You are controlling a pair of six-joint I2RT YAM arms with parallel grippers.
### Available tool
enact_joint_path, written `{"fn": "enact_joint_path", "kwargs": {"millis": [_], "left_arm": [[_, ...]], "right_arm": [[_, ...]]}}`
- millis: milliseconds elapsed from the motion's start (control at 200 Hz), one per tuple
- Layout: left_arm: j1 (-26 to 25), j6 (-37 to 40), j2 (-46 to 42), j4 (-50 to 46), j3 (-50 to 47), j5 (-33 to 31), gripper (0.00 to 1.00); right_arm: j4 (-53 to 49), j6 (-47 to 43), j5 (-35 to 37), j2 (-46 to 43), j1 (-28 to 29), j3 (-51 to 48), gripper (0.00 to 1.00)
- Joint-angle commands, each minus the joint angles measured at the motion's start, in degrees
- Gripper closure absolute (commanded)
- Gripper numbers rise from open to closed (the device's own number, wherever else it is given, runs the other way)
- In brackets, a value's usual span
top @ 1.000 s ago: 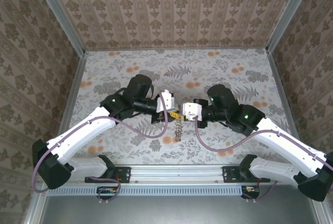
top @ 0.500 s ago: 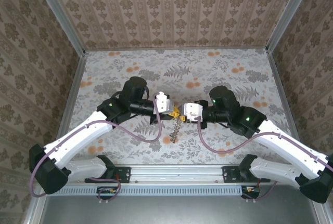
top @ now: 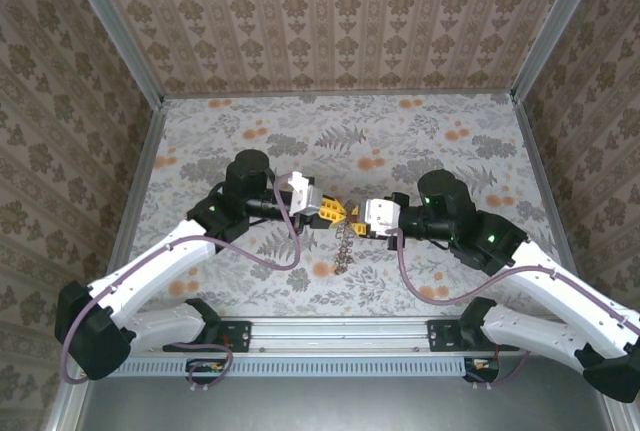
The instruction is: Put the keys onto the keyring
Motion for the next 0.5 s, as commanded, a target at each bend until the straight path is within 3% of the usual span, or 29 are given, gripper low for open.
{"fn": "enact_joint_path", "kwargs": {"millis": [0, 285, 400, 495], "left_arm": [[0.34, -2.80, -1.10, 6.47, -0.55, 3.80, 1.00], [0.77, -4.45, -0.67, 9.53, -1.29, 5.14, 1.00], [0.77, -4.59, -0.45, 10.19, -1.41, 5.65, 1.00], [0.85, -4.64, -0.20, 10.25, -1.28, 5.80, 1.00]], "right_arm": [[0.96, 0.90, 0.82, -1.14, -0.42, -0.70, 0.75], [1.52, 1.04, 1.21, -2.28, -0.53, -0.21, 0.75], [1.73, 1.26, 0.07, -2.46, -0.57, 0.19, 0.88], [2.30, 1.72, -1.18, -2.14, -0.65, 0.36, 0.88]]}}
